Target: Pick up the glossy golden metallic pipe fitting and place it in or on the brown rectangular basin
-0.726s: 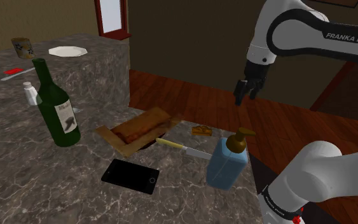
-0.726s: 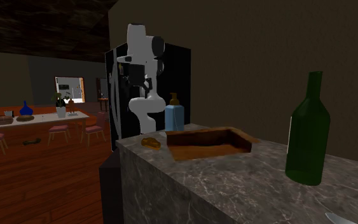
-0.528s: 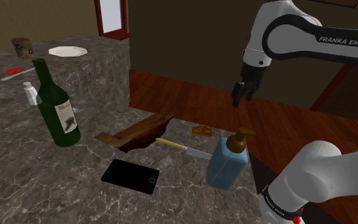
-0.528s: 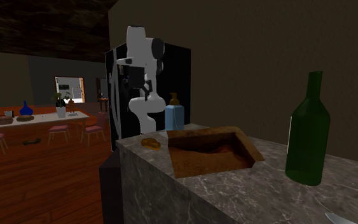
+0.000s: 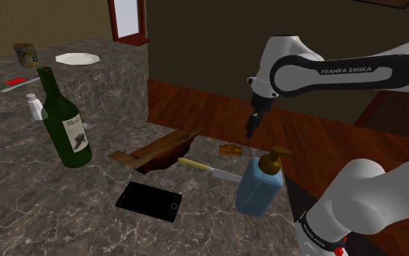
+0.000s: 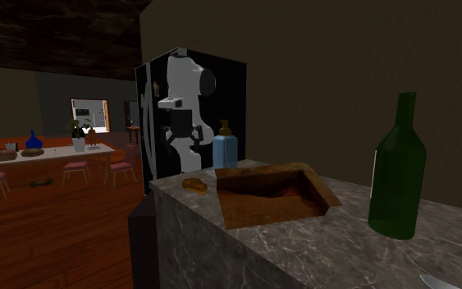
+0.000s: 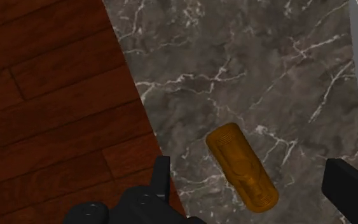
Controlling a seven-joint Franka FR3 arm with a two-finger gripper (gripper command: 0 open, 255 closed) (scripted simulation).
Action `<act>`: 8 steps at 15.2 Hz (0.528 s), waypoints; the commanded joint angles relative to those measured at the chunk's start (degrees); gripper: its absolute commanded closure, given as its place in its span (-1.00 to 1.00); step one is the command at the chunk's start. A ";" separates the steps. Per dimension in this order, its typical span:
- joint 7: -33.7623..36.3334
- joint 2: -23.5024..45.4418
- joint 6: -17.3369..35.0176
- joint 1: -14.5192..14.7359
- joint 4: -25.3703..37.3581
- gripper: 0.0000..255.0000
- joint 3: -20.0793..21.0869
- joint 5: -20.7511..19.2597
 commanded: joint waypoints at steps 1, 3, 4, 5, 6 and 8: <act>-4.81 2.91 4.31 1.71 -0.77 -1.00 -0.92 0.25; -9.22 6.09 8.60 3.53 -1.48 -1.00 -1.54 0.82; -11.44 7.74 10.71 4.49 -1.75 -1.00 -1.85 1.17; -13.70 9.42 12.78 5.44 -1.96 -1.00 -2.11 1.58; -15.38 10.68 14.29 6.15 -2.08 -1.00 -2.30 1.92; -15.44 11.53 16.07 6.19 -3.02 -1.00 -2.33 1.99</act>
